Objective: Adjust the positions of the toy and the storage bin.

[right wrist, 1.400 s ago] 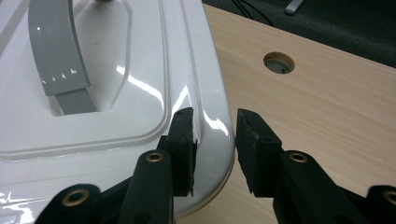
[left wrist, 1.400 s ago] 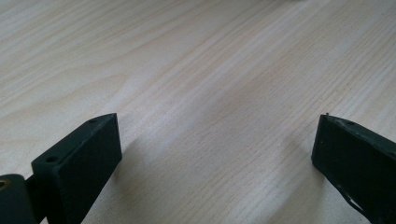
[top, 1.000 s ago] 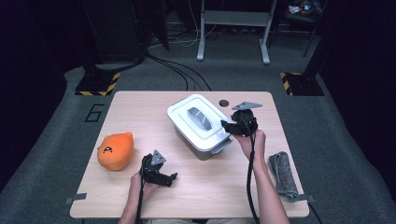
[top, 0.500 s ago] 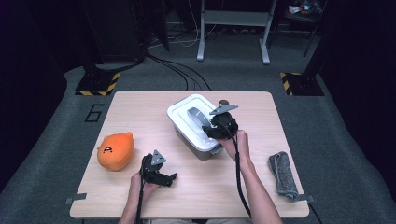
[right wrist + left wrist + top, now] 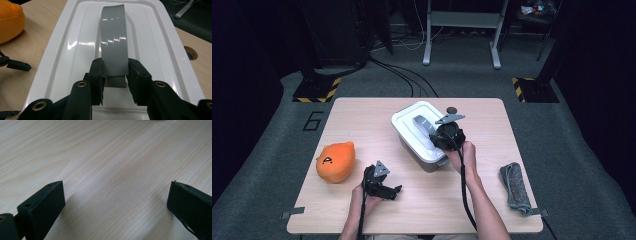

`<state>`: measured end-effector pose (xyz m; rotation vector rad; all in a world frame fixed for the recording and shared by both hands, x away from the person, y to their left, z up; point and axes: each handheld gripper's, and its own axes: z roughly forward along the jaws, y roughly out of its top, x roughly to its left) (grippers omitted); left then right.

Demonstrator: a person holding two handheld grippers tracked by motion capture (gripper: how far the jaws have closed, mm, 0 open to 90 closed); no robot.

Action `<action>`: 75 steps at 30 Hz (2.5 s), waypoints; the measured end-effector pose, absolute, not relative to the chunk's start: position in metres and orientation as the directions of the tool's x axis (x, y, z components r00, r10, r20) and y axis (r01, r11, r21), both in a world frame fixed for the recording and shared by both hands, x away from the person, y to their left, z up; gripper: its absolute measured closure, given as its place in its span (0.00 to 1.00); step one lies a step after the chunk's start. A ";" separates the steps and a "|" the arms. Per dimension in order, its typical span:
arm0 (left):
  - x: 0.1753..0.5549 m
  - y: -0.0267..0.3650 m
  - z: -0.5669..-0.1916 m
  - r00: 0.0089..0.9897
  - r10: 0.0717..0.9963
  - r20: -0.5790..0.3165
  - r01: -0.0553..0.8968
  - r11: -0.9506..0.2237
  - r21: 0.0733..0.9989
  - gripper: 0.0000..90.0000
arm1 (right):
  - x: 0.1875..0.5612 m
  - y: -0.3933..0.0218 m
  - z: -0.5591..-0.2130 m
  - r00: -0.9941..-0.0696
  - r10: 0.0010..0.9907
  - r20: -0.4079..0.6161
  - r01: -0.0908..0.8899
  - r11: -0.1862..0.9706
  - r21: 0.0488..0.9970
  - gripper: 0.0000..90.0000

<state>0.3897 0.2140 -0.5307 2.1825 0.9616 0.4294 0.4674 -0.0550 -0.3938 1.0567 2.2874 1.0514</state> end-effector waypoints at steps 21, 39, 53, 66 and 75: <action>0.390 0.214 -0.531 0.671 0.741 0.018 0.510 -0.479 0.715 0.02 | 0.422 -0.055 -0.394 -0.586 0.809 -0.037 0.502 0.399 0.767 0.74; 0.390 0.214 -0.531 0.669 0.743 0.016 0.511 -0.476 0.716 0.02 | 0.440 -0.037 -0.380 -0.600 0.795 -0.092 0.477 0.447 0.757 0.56; 0.390 0.214 -0.531 0.665 0.746 0.022 0.511 -0.476 0.716 0.02 | 0.455 -0.025 -0.382 -0.577 0.812 -0.087 0.507 0.440 0.741 0.66; 0.390 0.214 -0.531 0.665 0.746 0.021 0.511 -0.475 0.716 0.02 | 0.453 -0.022 -0.384 -0.546 0.836 -0.054 0.528 0.393 0.753 0.73; 0.390 0.214 -0.531 0.664 0.747 0.022 0.511 -0.475 0.716 0.02 | 0.452 -0.023 -0.383 -0.543 0.839 -0.041 0.524 0.377 0.764 0.74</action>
